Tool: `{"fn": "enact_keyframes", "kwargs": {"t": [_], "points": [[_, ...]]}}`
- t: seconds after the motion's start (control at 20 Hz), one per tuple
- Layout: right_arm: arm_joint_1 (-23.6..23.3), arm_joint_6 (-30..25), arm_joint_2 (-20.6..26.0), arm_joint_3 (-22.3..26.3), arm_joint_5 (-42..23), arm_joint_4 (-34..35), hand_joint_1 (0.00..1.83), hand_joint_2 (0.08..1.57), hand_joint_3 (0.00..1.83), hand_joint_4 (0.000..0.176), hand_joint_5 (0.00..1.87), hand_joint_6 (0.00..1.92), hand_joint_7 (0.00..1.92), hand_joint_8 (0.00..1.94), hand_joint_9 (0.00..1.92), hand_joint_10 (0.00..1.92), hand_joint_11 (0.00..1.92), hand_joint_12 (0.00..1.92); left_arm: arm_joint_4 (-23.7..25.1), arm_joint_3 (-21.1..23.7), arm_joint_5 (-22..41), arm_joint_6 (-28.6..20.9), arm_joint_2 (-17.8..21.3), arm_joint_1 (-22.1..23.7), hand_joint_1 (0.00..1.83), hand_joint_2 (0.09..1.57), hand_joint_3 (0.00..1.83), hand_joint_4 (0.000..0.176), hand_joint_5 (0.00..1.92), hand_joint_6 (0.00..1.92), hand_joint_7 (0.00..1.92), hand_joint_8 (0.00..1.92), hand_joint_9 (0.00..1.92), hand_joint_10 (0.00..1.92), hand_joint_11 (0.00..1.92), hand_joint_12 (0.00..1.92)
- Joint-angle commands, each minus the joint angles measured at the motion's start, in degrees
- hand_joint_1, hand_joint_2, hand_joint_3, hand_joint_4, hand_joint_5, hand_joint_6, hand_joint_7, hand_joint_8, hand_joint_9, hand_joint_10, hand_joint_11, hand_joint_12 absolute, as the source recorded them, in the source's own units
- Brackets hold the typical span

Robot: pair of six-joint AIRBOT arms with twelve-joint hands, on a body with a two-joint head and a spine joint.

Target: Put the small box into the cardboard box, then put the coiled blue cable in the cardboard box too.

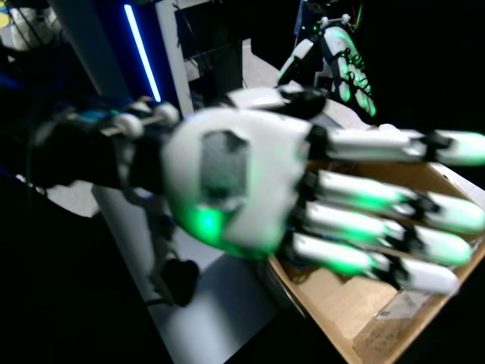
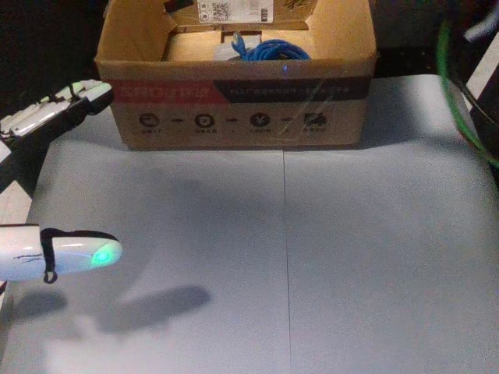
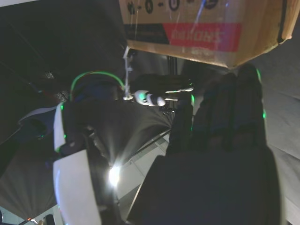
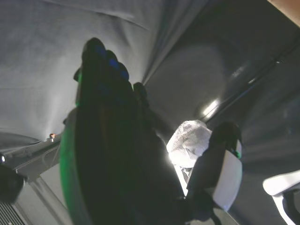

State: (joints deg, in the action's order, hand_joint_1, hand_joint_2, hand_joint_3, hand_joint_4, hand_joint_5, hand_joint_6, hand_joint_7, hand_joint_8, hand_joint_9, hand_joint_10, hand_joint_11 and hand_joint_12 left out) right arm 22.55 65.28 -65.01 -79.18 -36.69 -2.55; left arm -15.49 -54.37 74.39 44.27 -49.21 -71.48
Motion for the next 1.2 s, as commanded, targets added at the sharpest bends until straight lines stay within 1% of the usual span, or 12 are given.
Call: {"fn": "enact_keyframes", "kwargs": {"t": [0.0, 0.3, 0.4, 0.45, 0.5, 0.55, 0.65, 0.8, 0.85, 1.0, 1.05, 1.15], "points": [[0.9, -0.3, 1.3, 1.3, -10.5, 1.7, 0.56, 0.85, 0.00, 0.176, 0.00, 0.00, 0.00, 0.00, 0.00, 0.00, 0.00, 0.00, -0.5, 0.0, 7.8, -0.4, -0.3, 0.7, 0.66, 0.79, 0.00, 0.176, 0.10, 0.00, 0.00, 0.00, 0.00, 0.00, 0.02, 0.01], [19.8, -0.4, 13.8, 16.4, -33.3, 9.5, 0.64, 0.80, 0.00, 0.175, 0.00, 0.00, 0.00, 0.00, 0.00, 0.00, 0.00, 0.00, -2.5, 1.2, 12.3, -0.4, 1.0, -1.7, 0.66, 0.82, 0.01, 0.174, 0.08, 0.00, 0.00, 0.00, 0.00, 0.00, 0.00, 0.00], [26.8, -0.4, 16.2, 20.0, -39.4, 12.7, 0.68, 0.81, 0.00, 0.176, 0.00, 0.00, 0.00, 0.00, 0.00, 0.00, 0.00, 0.00, -2.9, 1.6, 13.5, -0.4, 1.5, -2.6, 0.65, 0.82, 0.01, 0.157, 0.07, 0.00, 0.00, 0.00, 0.00, 0.00, 0.00, 0.00], [32.4, -0.4, 17.5, 22.4, -44.0, 15.7, 0.62, 0.81, 0.00, 0.176, 0.00, 0.00, 0.00, 0.00, 0.00, 0.00, 0.00, 0.00, -3.2, 2.0, 14.4, -0.4, 1.9, -3.1, 0.62, 0.82, 0.00, 0.156, 0.06, 0.00, 0.00, 0.00, 0.00, 0.00, 0.00, 0.00], [34.4, -0.6, 17.8, 23.2, -45.4, 16.7, 0.61, 0.81, 0.00, 0.176, 0.00, 0.00, 0.00, 0.00, 0.00, 0.00, 0.00, 0.00, -3.3, 2.1, 14.7, -0.4, 2.0, -3.3, 0.62, 0.82, 0.00, 0.156, 0.06, 0.00, 0.00, 0.00, 0.00, 0.00, 0.00, 0.00], [37.8, -2.1, 18.0, 24.2, -47.9, 18.1, 0.60, 0.80, 0.00, 0.176, 0.00, 0.00, 0.00, 0.00, 0.00, 0.00, 0.00, 0.00, -3.5, 2.3, 15.2, -0.4, 2.2, -3.7, 0.59, 0.82, 0.00, 0.174, 0.05, 0.00, 0.00, 0.00, 0.00, 0.00, 0.00, 0.00], [45.4, -12.0, 17.1, 24.3, -52.7, 20.1, 0.64, 0.83, 0.00, 0.176, 0.00, 0.00, 0.00, 0.00, 0.00, 0.00, 0.00, 0.00, -4.1, 3.1, 17.1, -0.4, 2.7, -5.0, 0.58, 0.80, 0.00, 0.176, 0.03, 0.00, 0.00, 0.00, 0.00, 0.00, 0.00, 0.00], [50.5, -16.3, 16.2, 24.6, -54.8, 22.2, 0.64, 0.83, 0.00, 0.176, 0.00, 0.00, 0.00, 0.00, 0.00, 0.00, 0.00, 0.00, -5.9, 4.0, 19.7, -0.3, 3.2, -6.9, 0.66, 0.79, 0.00, 0.176, 0.07, 0.02, 0.00, 0.00, 0.00, 0.00, 0.00, 0.00], [50.9, -16.3, 15.9, 24.6, -54.8, 22.7, 0.65, 0.85, 0.01, 0.176, 0.00, 0.00, 0.00, 0.00, 0.00, 0.00, 0.00, 0.00, -6.4, 4.1, 20.3, -0.3, 3.3, -7.4, 0.68, 0.80, 0.00, 0.163, 0.08, 0.01, 0.00, 0.00, 0.00, 0.00, 0.00, 0.00], [51.0, -16.4, 15.5, 24.6, -54.8, 22.8, 0.67, 0.84, 0.01, 0.176, 0.00, 0.00, 0.00, 0.00, 0.00, 0.00, 0.00, 0.00, -6.7, 4.4, 21.2, -0.3, 3.4, -7.9, 0.66, 0.81, 0.00, 0.157, 0.05, 0.00, 0.00, 0.00, 0.00, 0.00, 0.00, 0.00], [51.0, -16.4, 15.5, 24.6, -54.8, 22.7, 0.67, 0.84, 0.01, 0.176, 0.00, 0.00, 0.00, 0.00, 0.00, 0.00, 0.00, 0.00, -6.7, 4.4, 21.4, -0.3, 3.5, -7.9, 0.67, 0.81, 0.00, 0.170, 0.05, 0.00, 0.00, 0.00, 0.00, 0.00, 0.00, 0.00], [51.0, -16.5, 15.4, 24.6, -54.8, 22.7, 0.67, 0.83, 0.00, 0.176, 0.00, 0.00, 0.00, 0.00, 0.00, 0.00, 0.00, 0.00, -6.7, 4.5, 22.1, -0.3, 3.5, -8.0, 0.68, 0.82, 0.01, 0.176, 0.05, 0.00, 0.00, 0.00, 0.00, 0.00, 0.00, 0.00]]}}
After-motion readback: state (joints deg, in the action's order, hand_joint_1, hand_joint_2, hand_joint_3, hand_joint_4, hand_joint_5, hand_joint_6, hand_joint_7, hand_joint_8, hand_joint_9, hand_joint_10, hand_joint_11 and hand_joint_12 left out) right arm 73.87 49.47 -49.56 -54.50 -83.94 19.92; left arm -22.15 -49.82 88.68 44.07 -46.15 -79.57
